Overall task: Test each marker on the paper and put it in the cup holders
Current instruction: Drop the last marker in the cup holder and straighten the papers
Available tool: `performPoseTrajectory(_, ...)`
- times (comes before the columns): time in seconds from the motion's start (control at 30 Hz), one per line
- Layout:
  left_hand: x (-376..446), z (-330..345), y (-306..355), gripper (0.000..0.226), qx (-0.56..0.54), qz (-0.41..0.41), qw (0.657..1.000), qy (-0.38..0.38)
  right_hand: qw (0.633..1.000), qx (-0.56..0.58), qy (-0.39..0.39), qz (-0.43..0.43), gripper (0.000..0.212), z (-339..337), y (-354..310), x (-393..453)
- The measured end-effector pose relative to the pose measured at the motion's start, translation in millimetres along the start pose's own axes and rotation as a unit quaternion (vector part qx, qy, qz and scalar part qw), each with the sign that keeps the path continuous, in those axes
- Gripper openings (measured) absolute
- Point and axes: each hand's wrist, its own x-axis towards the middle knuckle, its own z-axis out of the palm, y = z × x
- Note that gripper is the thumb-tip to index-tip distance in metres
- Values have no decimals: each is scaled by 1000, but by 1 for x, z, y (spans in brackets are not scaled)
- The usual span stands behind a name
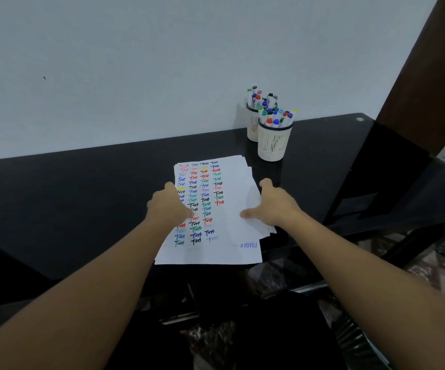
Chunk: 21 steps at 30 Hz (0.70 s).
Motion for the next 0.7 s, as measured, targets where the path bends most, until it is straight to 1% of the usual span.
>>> performPoseTrajectory(0.13,5,-3,-2,60,9,4,1000,-12,1000,17,-13,-3,88,0,-3,-4)
performPoseTrajectory(0.2,6,-4,-4,68,16,-6,1000,-21,1000,20,-18,5,89,-2,-4,-4)
performPoseTrajectory(0.27,6,-4,-8,75,23,-17,999,-20,1000,3,-17,18,83,-2,-4,-3)
performPoseTrajectory(0.33,6,-3,-10,71,21,-18,1000,-14,999,-8,-20,32,80,2,-6,-2)
performPoseTrajectory(0.47,7,0,-9,66,1,-16,1000,-3,998,-15,-24,50,91,11,-14,1)
performPoseTrajectory(0.53,8,1,-8,66,-8,-12,1000,3,998,-25,-18,52,92,13,-14,1)
performPoseTrajectory(0.63,12,1,-13,68,-11,-13,1000,-6,998,-24,-20,51,90,11,-10,4)
performPoseTrajectory(0.7,11,-1,-16,71,-11,-18,1000,-23,999,-22,-20,36,84,10,-8,8)
